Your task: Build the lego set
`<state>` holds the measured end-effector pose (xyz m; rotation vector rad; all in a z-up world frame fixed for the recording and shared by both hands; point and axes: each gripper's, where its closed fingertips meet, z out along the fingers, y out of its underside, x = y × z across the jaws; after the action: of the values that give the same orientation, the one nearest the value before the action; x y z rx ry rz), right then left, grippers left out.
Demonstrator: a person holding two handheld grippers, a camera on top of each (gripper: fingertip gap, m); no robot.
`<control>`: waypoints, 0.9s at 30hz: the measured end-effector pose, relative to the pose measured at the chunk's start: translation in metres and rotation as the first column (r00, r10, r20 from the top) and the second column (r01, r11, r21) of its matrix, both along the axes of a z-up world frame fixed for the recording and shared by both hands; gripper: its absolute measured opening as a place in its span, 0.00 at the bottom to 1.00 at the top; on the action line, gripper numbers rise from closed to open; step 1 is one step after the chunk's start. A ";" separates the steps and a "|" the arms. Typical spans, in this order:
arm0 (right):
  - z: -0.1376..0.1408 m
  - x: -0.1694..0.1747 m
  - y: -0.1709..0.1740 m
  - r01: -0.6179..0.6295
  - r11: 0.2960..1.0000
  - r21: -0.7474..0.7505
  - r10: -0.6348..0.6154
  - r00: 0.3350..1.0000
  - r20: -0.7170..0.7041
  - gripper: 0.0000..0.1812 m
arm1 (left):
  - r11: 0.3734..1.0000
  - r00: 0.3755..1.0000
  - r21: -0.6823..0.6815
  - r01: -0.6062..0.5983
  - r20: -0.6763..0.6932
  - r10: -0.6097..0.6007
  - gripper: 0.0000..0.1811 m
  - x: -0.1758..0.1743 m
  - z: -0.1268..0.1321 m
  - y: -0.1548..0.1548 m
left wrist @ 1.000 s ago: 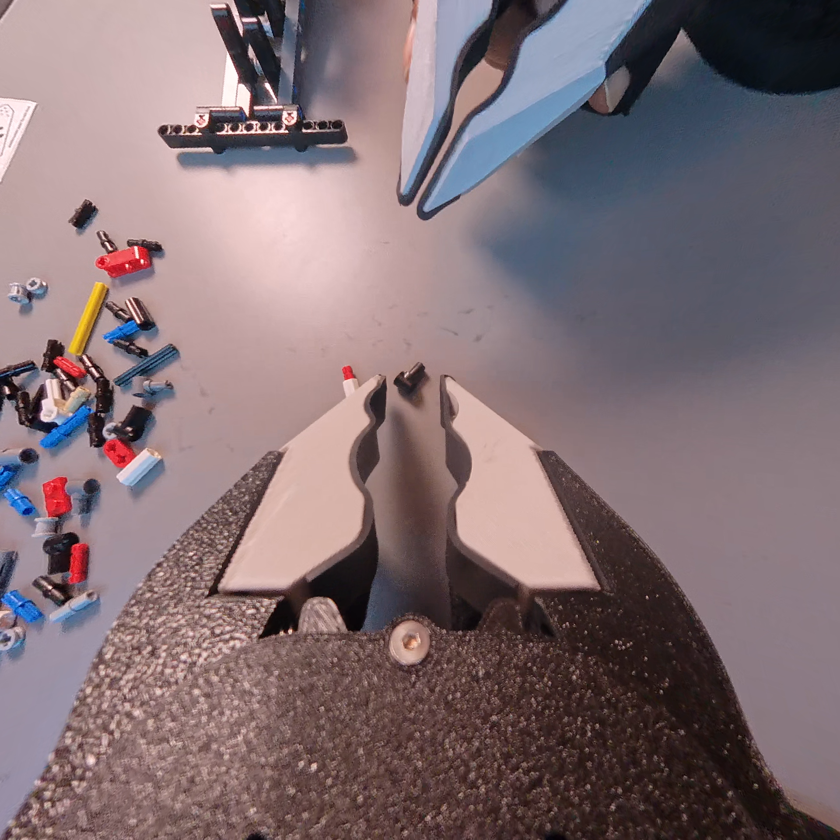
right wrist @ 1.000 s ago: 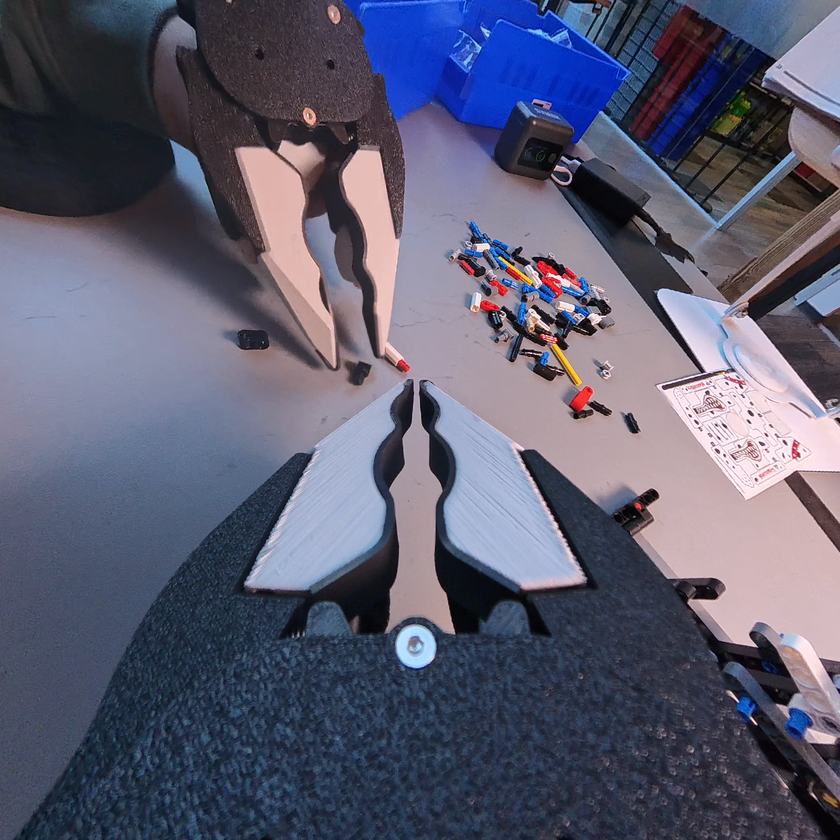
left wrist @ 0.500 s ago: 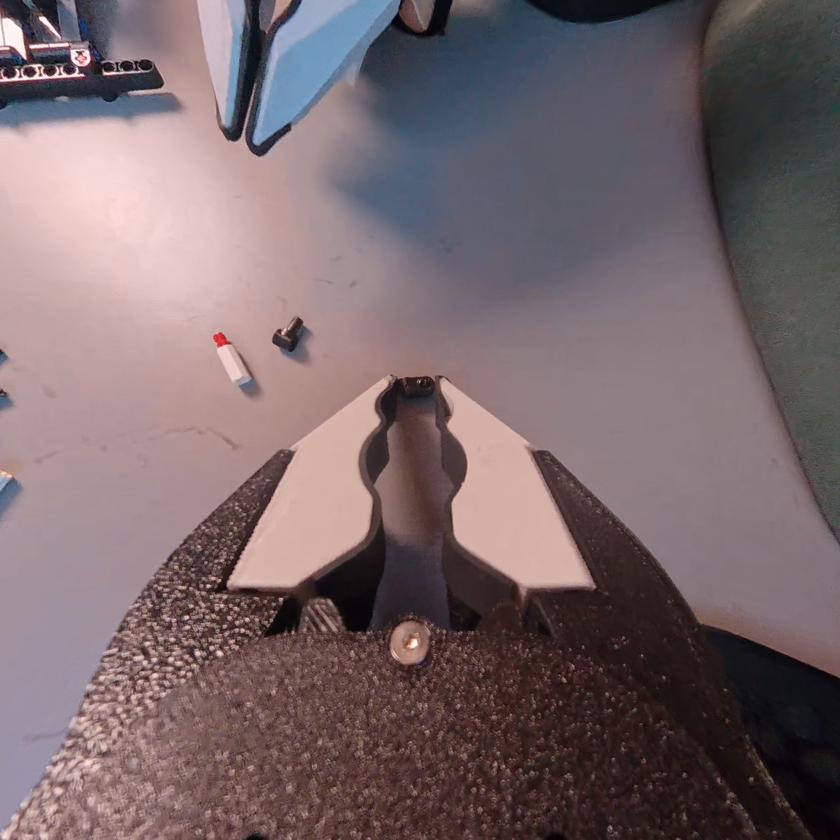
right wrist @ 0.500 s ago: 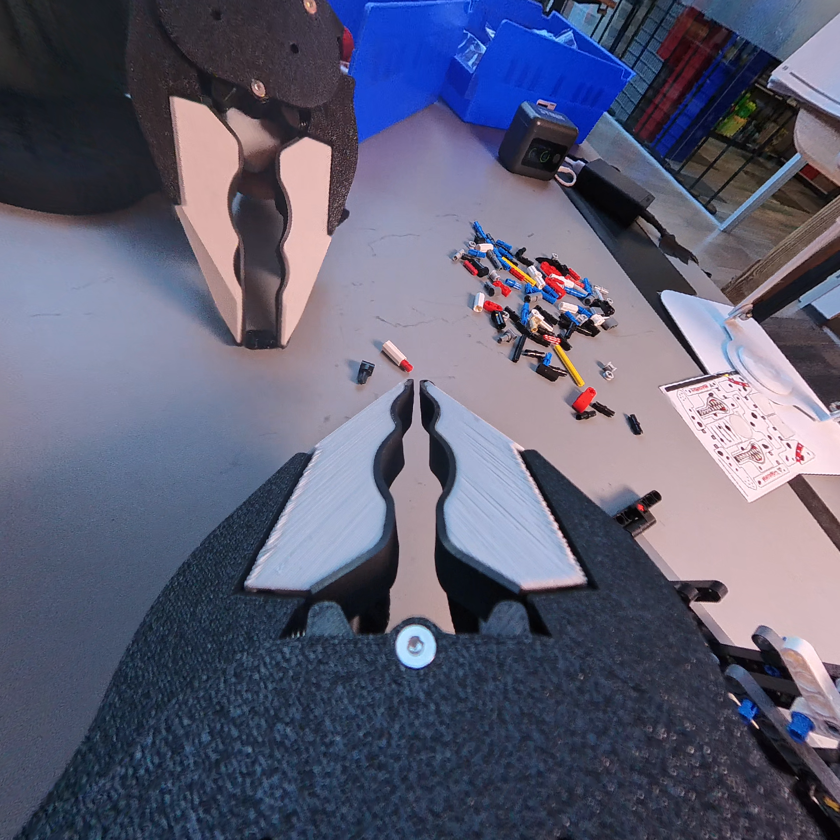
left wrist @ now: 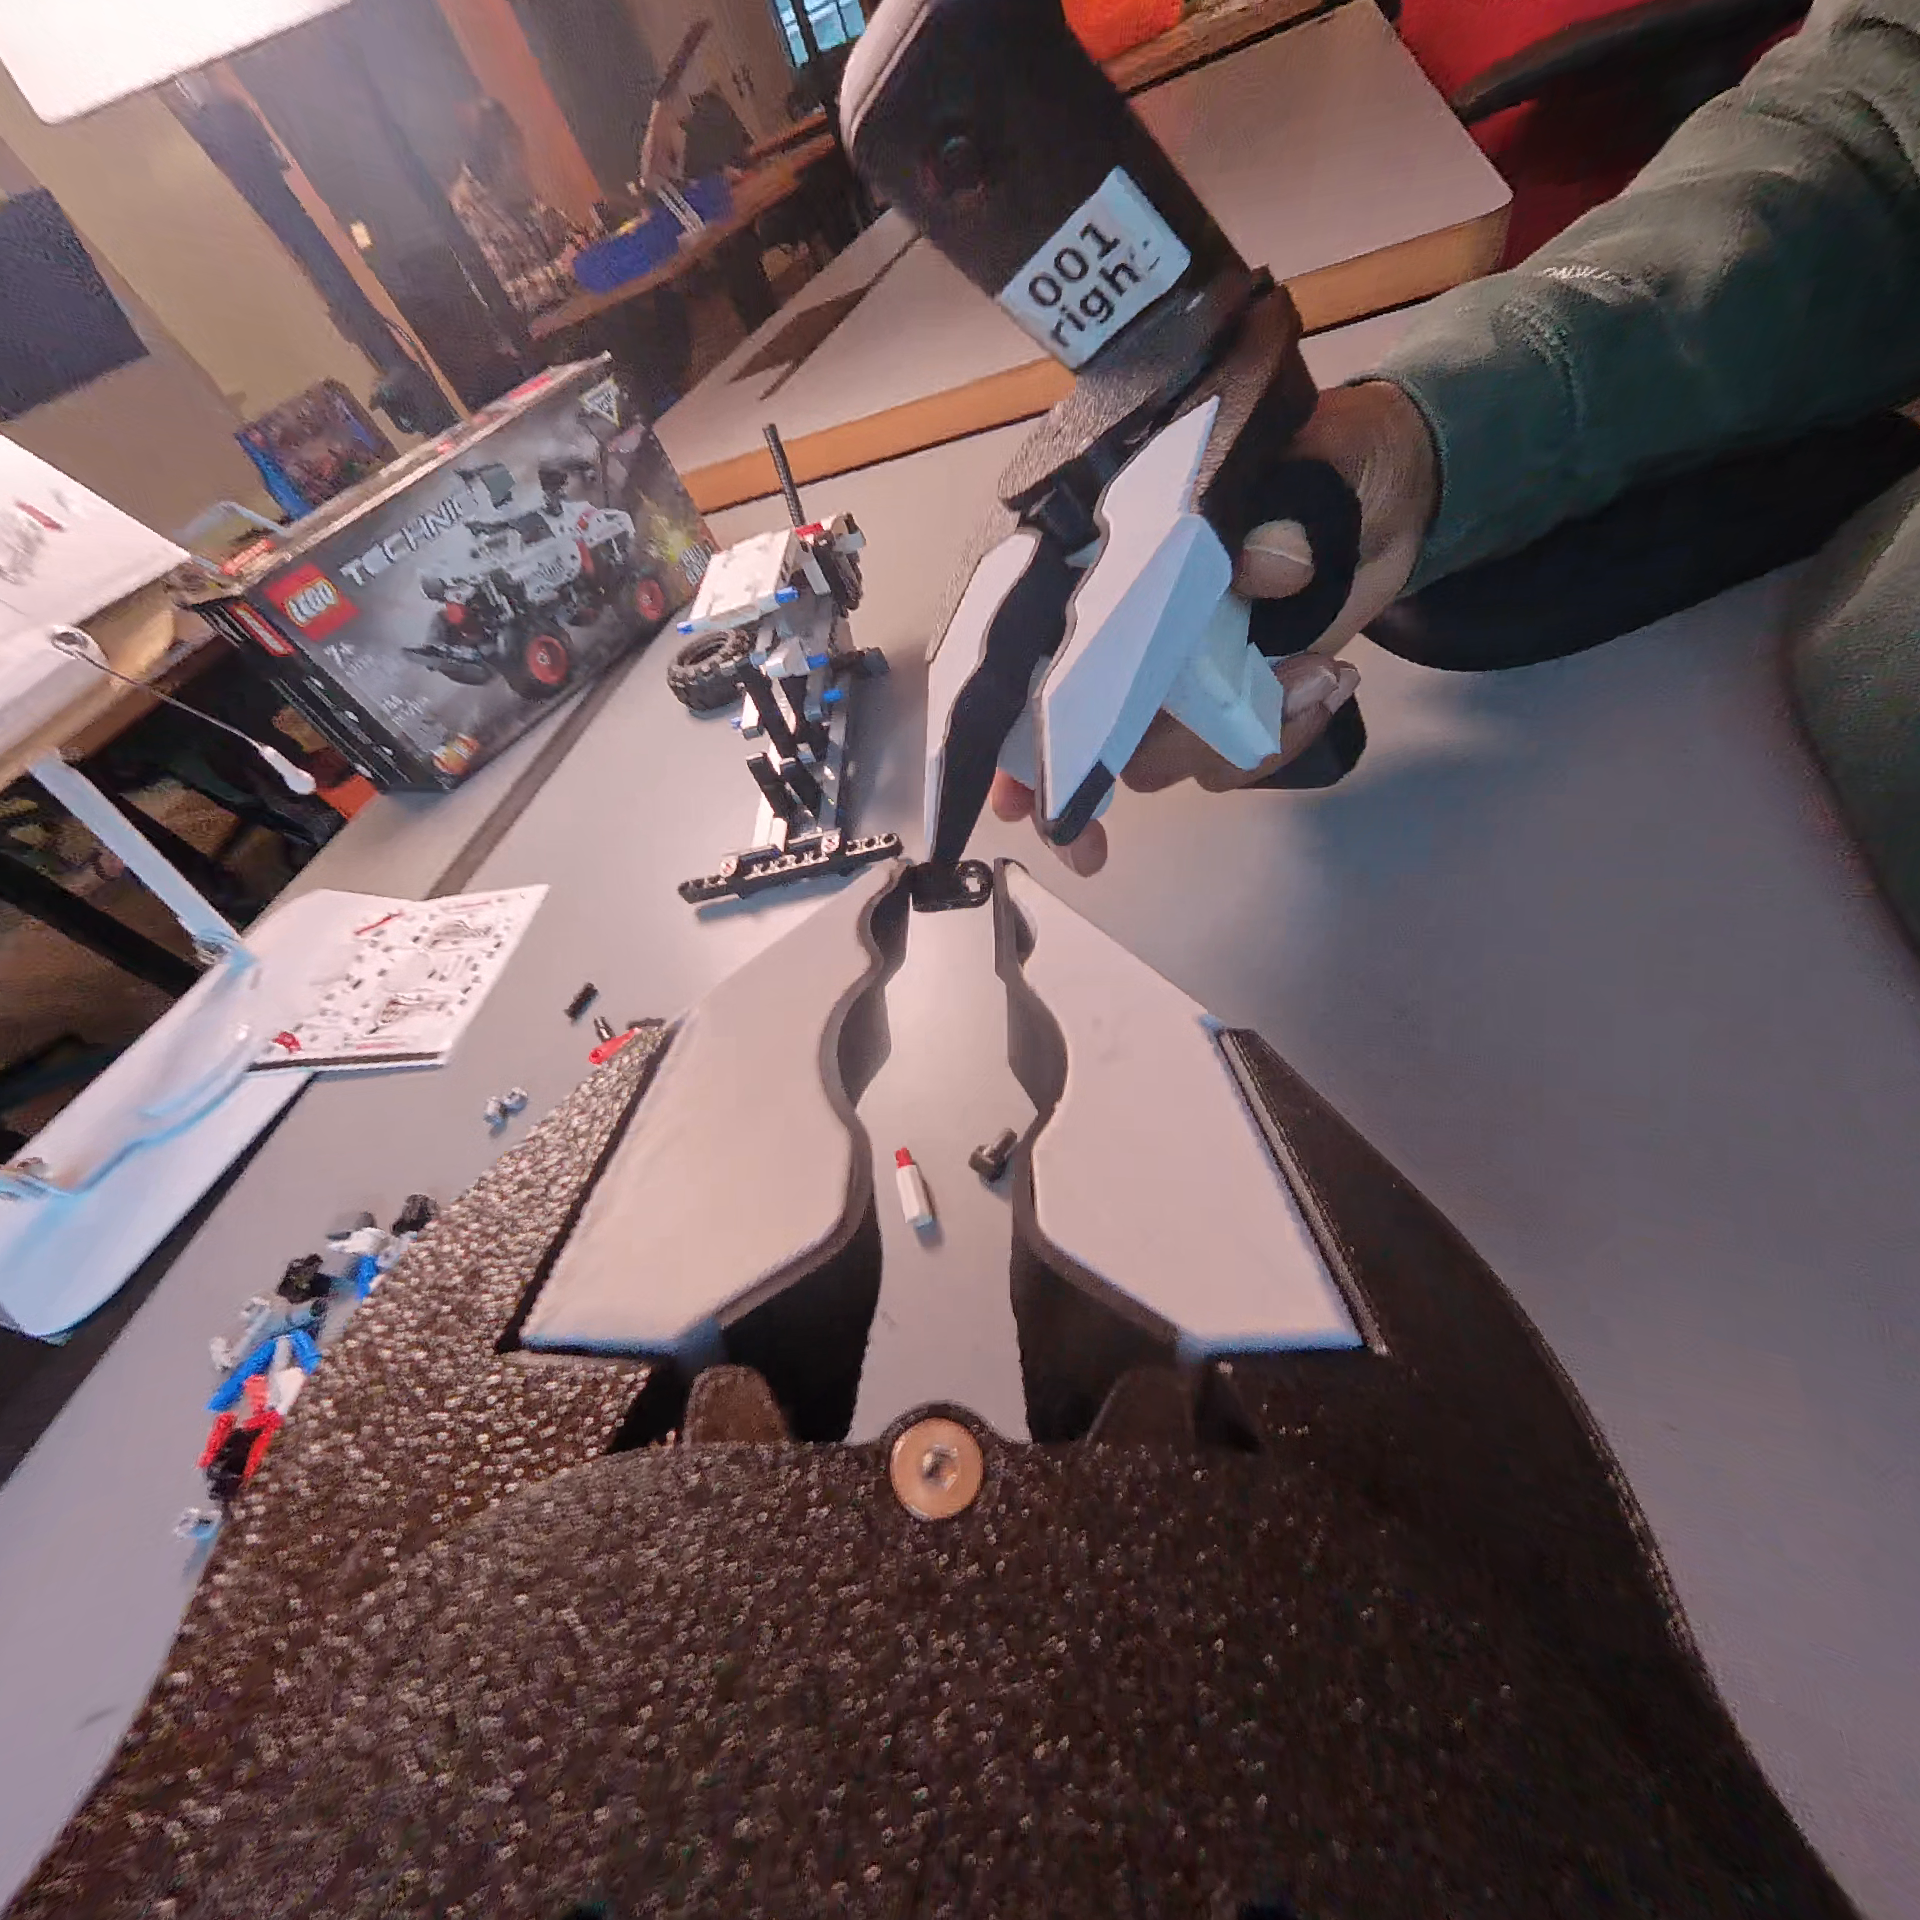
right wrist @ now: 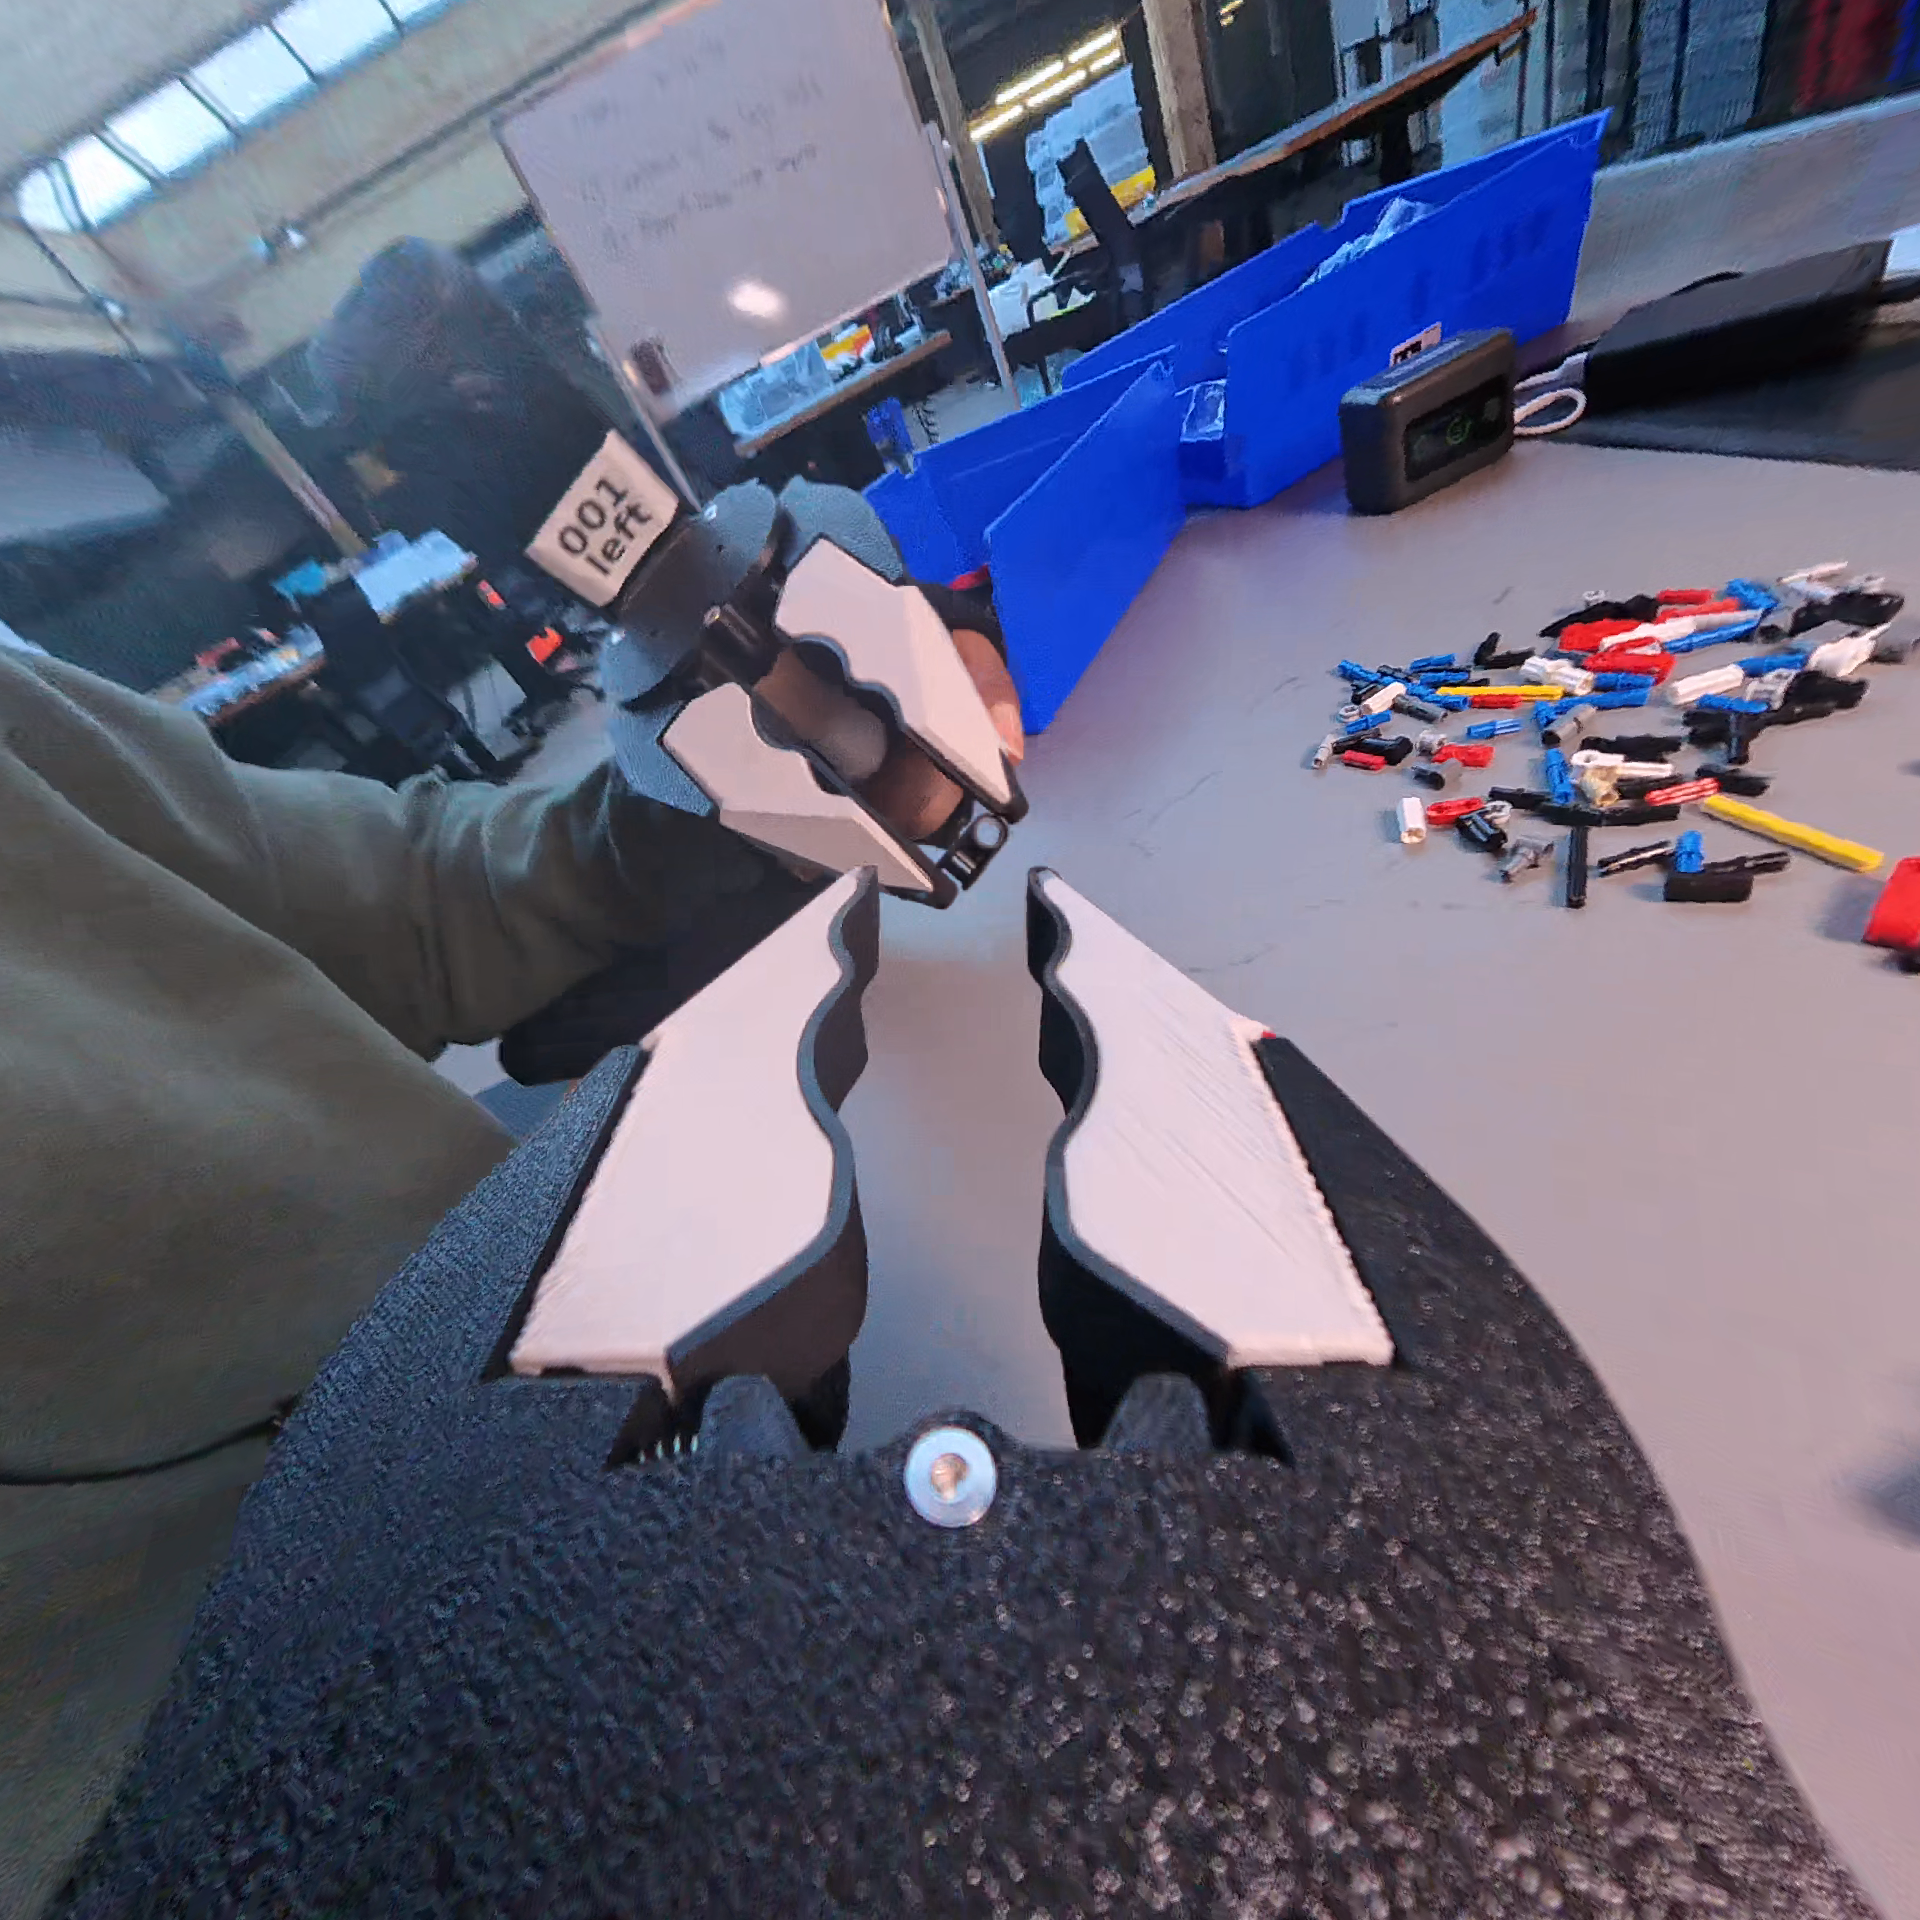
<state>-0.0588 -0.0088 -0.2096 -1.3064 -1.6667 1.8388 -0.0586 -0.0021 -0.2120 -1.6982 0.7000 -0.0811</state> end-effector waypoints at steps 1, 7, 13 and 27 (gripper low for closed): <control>0.002 0.001 -0.001 -0.016 0.998 -0.059 0.016 1.000 0.014 0.15 | 1.000 1.000 0.025 -0.009 -0.020 0.009 0.09 0.001 0.003 0.000; 0.009 0.002 -0.005 -0.068 0.954 -0.291 0.092 0.993 0.070 0.10 | 0.996 0.993 0.088 -0.008 -0.119 0.019 0.09 0.010 0.009 0.000; 0.004 0.002 -0.005 -0.070 0.943 -0.326 0.109 0.989 0.101 0.05 | 0.997 0.991 0.081 0.001 -0.135 0.010 0.09 0.013 0.005 0.001; 0.036 -0.010 0.038 0.104 0.882 -0.461 -0.150 0.987 -0.064 0.05 | 0.993 0.929 0.001 -0.119 0.352 0.111 0.11 -0.003 0.027 0.020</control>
<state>-0.0687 0.0294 -0.1741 -1.4301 -1.1004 2.2568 -0.0616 0.0180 -0.1845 -1.6430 0.3316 -0.2868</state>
